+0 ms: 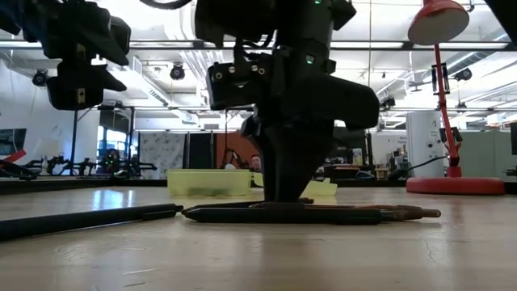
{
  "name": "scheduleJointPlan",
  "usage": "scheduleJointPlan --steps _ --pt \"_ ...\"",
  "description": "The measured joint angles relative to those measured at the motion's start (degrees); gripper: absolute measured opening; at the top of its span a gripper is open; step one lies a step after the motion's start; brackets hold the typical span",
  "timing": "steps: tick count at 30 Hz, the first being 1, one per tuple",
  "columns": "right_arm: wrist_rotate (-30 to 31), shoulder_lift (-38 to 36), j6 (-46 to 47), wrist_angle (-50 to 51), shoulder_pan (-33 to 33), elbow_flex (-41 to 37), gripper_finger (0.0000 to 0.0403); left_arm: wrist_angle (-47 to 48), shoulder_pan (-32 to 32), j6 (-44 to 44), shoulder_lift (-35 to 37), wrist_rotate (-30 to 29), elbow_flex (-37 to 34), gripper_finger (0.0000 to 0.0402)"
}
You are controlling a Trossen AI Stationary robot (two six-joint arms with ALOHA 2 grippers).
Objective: Pick & place school supplies into a supply box
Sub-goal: Put the black pen into the supply box, then put the purple pen into the supply box
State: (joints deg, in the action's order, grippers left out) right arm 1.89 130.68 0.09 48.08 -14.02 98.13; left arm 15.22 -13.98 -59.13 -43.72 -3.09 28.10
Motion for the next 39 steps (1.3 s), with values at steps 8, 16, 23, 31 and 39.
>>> scheduleJointPlan --steps 8,16,23,31,39 --pt "-7.53 0.97 -1.07 -0.59 4.89 -1.31 0.0029 0.00 0.00 -2.23 0.00 0.04 0.00 0.0141" --pt "-11.56 -3.17 13.42 -5.90 8.21 -2.37 0.0015 2.20 0.15 -2.28 -0.57 -0.24 -0.09 0.0141" --pt "5.58 -11.71 43.74 -15.76 10.46 -1.91 0.0021 11.14 0.14 -3.71 -0.37 -0.26 -0.11 0.0141" --pt "10.82 -9.71 62.34 -21.02 20.35 -2.01 0.0047 14.98 -0.03 -5.07 -0.18 0.80 -0.11 0.0141" --pt "-1.60 -5.08 62.49 -22.07 23.66 -1.93 0.0110 18.61 -4.98 -5.15 -0.09 7.61 -0.11 0.0141"
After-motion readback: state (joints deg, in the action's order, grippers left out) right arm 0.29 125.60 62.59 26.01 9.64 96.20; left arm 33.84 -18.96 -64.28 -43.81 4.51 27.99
